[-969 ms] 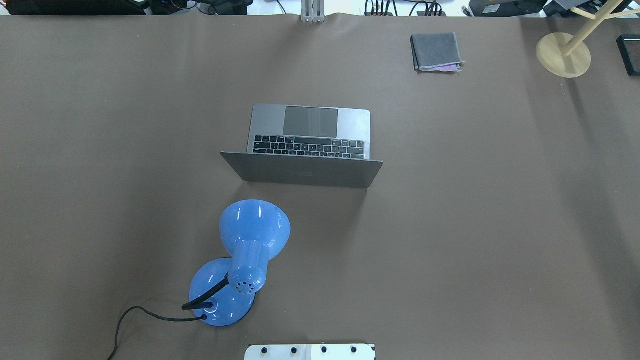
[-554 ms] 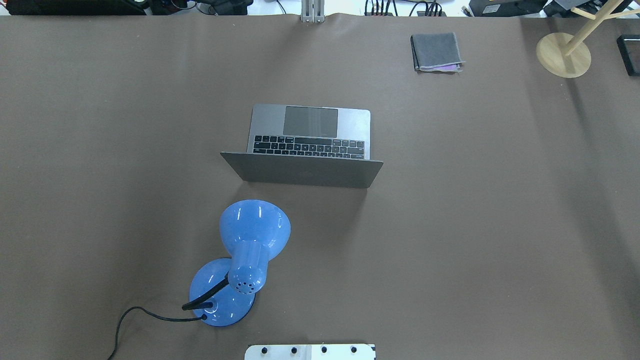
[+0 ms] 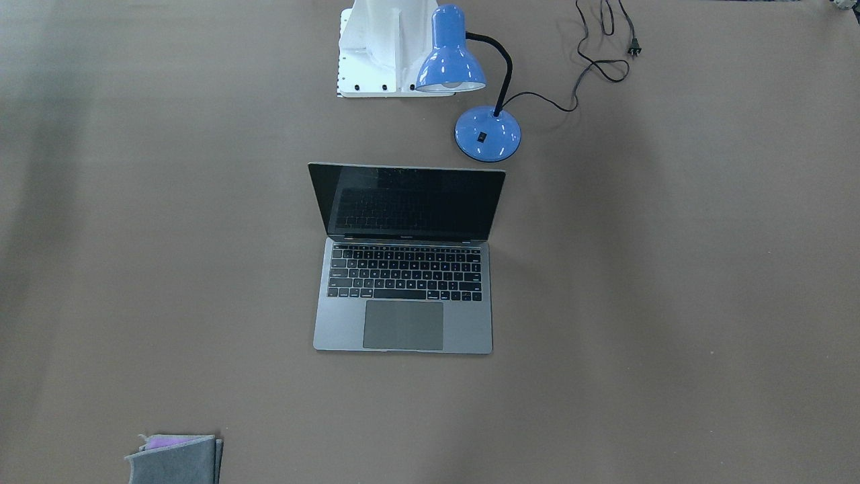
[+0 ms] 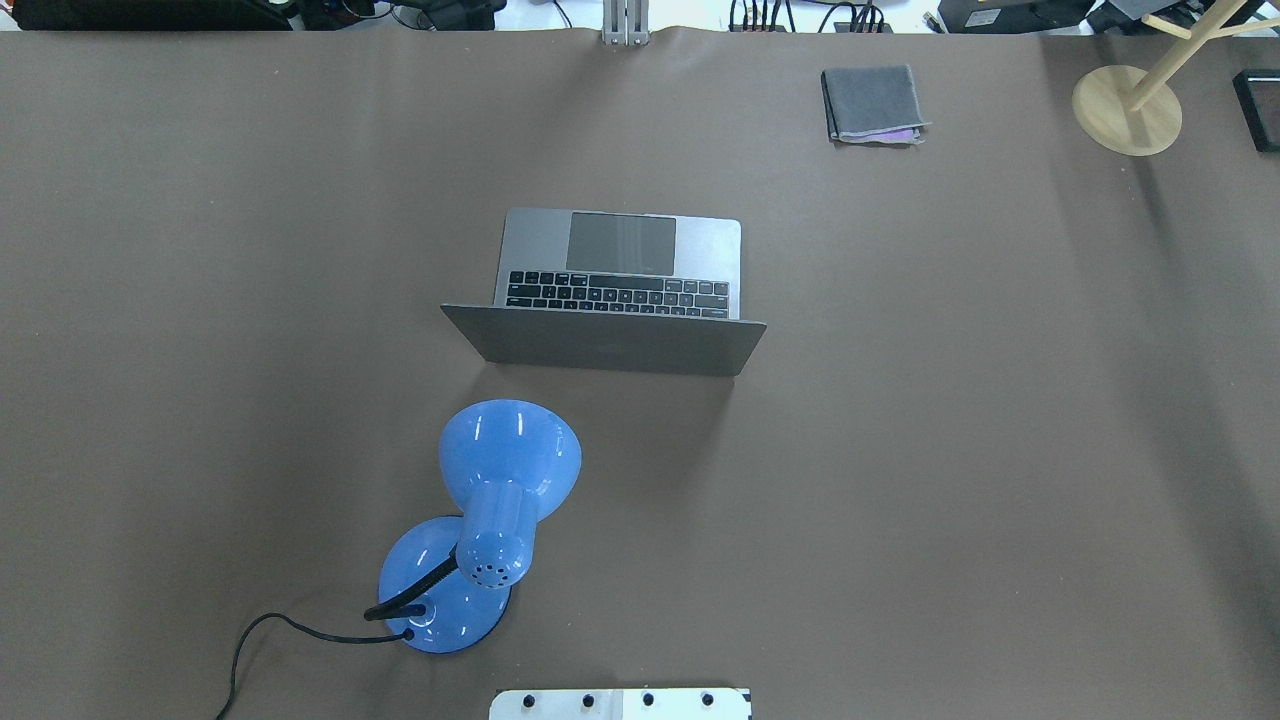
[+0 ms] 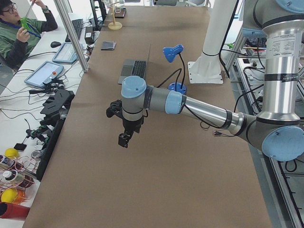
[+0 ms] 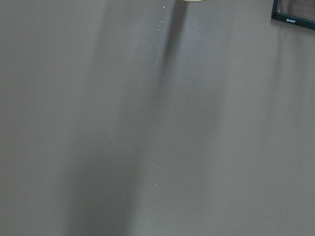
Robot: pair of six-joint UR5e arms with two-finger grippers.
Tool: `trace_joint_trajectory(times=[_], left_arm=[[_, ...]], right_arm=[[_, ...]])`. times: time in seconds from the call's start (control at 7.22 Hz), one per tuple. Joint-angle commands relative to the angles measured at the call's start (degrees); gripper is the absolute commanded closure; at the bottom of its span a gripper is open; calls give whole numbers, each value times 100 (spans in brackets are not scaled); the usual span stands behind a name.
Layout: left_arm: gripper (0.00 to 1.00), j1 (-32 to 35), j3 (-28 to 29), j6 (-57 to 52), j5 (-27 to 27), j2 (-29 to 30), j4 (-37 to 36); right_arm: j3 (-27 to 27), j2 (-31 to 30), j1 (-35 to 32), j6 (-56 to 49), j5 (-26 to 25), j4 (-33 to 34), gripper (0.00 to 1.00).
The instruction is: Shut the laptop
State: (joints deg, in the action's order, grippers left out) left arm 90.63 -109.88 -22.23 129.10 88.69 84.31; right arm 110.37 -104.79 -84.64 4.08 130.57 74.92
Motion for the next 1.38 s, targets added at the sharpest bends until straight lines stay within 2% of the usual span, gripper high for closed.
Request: trace_joint_trajectory(times=[0.0, 0.14, 0.42, 0.69, 0.83, 0.97, 1.11, 1.25], left_arm=[[1, -27, 350, 156, -8, 349, 1657], [2, -45, 658, 958, 62, 411, 1859], [1, -62, 853, 1230, 928, 368, 2499], [2, -438, 916, 1301, 1047, 359, 3037], [2, -893, 846, 1309, 1056, 463, 3047], [3, -1341, 793, 1962, 1056, 604, 3117], [12, -1789, 810, 2987, 1038, 675, 3709], [51, -2159, 828, 4058, 1038, 693, 4315]], right_arm=[[28, 194, 0, 40, 21, -65, 0], [20, 300, 0, 40, 169, -65, 0], [-7, 301, 131, 49, 538, -56, 1], [28, 301, 377, 782, 1091, -143, 11], [20, 292, 561, 1310, 1102, -684, 15], [37, 292, 920, 2385, 1102, -1376, 24], [29, 292, 1315, 3684, 1102, -2340, 43], [46, 292, 1736, 4688, 1102, -2968, 73]])
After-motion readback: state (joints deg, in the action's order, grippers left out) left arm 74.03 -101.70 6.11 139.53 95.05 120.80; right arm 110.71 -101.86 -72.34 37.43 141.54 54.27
